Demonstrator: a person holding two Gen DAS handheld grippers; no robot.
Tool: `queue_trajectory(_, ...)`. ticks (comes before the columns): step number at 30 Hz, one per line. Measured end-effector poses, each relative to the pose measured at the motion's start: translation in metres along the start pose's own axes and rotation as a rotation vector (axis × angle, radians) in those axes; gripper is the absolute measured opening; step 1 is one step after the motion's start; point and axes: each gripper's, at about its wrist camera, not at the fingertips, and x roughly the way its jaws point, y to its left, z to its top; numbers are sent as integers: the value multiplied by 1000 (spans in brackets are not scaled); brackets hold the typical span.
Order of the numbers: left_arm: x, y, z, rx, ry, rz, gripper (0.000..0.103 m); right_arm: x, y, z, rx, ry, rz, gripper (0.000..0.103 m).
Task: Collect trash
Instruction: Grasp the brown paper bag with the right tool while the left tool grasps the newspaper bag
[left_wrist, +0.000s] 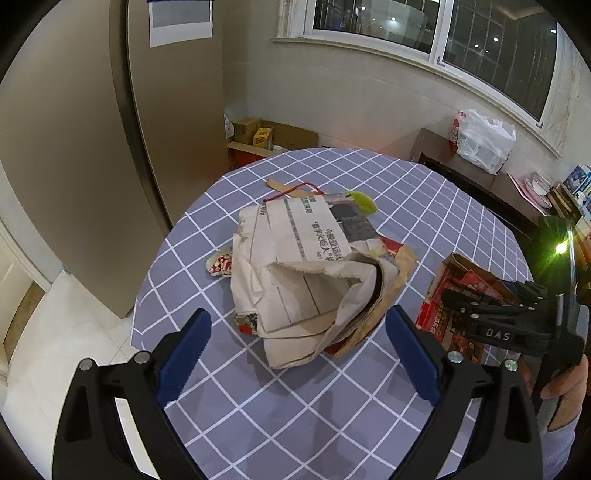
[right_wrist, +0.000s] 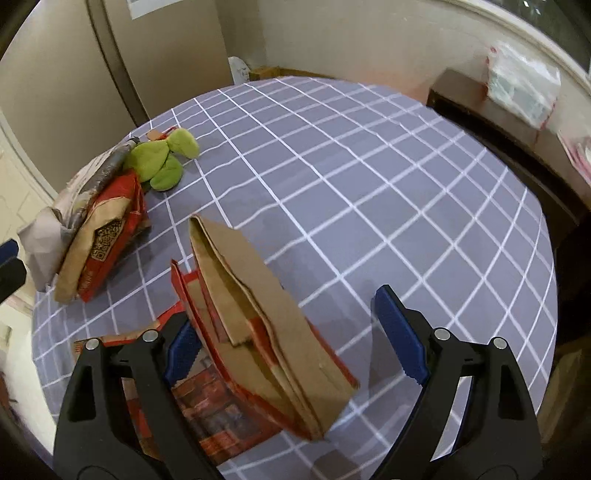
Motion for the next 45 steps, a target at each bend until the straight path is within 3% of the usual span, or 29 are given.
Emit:
queue_trajectory(2,1,-1,2,0,2,-8,93,3,2,2,-21,-7,4,85)
queue_trajectory(4,2,-5,3,8,-3,-21,93,4,3,4,-37,-22,5,70)
queue_trajectory(5,3,-7,4,17,-4,-34,95,3,4,5,-45,-34,0,45)
queue_trajectory(6,5,-9,5,27,-2,-46,95,2,3,6,-45,-44,4,31)
queue_trajectory(9,13,-15,8,45,9,-48,95,-1,0,9,-24,-39,42,23)
queue_trajectory(13,34,-22,14,63,43,-30,95,-5,-2,7,-12,-46,46,22)
queue_trajectory(16,46,-20,19,46,23,-6,94,-8,-2,6,-8,-46,40,22)
queue_trajectory(18,41,-17,19,35,-8,-52,71,-11,-1,4,-14,-48,31,21)
queue_trajectory(20,33,-15,20,39,-35,-62,33,-14,0,3,-18,-52,24,20)
queue_trajectory(23,30,-13,21,35,-33,-84,14,-17,0,4,-14,-57,18,19)
queue_trajectory(28,21,-6,18,28,-56,-75,5,-26,3,6,-14,-76,18,18)
queue_trajectory(45,-34,17,26,21,-159,-40,3,-86,12,16,-4,-182,-44,17)
